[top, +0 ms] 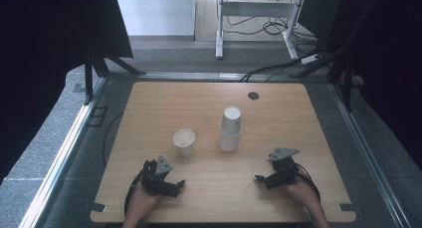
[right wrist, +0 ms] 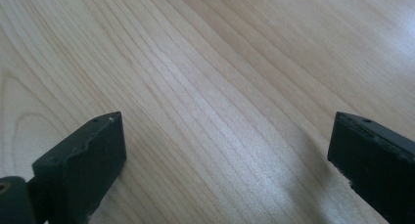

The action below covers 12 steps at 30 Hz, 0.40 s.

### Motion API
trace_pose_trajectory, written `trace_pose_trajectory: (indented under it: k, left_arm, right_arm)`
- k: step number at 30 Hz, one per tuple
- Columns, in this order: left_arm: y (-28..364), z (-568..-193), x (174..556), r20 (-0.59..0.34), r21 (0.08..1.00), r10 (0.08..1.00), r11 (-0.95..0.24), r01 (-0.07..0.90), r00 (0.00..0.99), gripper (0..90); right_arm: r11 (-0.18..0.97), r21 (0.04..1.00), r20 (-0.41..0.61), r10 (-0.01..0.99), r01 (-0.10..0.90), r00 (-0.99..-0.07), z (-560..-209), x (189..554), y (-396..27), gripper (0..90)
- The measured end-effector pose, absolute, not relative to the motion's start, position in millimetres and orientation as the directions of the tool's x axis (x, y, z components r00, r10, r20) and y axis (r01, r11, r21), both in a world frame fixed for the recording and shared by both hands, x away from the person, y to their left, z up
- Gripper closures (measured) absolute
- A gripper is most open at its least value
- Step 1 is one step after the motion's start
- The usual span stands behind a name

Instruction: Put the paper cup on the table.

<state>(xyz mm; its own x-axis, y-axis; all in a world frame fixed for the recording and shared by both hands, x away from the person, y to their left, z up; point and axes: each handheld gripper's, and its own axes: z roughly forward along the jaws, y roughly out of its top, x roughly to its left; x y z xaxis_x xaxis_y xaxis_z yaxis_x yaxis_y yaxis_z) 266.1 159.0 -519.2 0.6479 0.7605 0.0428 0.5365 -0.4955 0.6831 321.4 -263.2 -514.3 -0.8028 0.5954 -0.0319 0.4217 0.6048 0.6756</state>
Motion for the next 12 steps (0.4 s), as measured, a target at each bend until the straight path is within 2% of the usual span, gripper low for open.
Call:
trace_pose_trajectory:
  k: [5, 12]
  left_arm:
    - [160.5, -520.6, 270.9, -0.039, 0.662, 0.759, -0.468, 0.586, 0.650, 0.0]
    - [160.2, -520.8, 270.5, -0.036, 0.661, 0.766, -0.464, 0.590, 0.642, 0.0]
  right_arm:
    - [0.569, 0.693, 0.012, 0.604, 0.442, -0.797, -518.1, 323.9, -266.3, 0.0]
    - [0.571, 0.693, 0.005, 0.607, 0.441, -0.795, -518.6, 323.5, -266.2, 0.0]
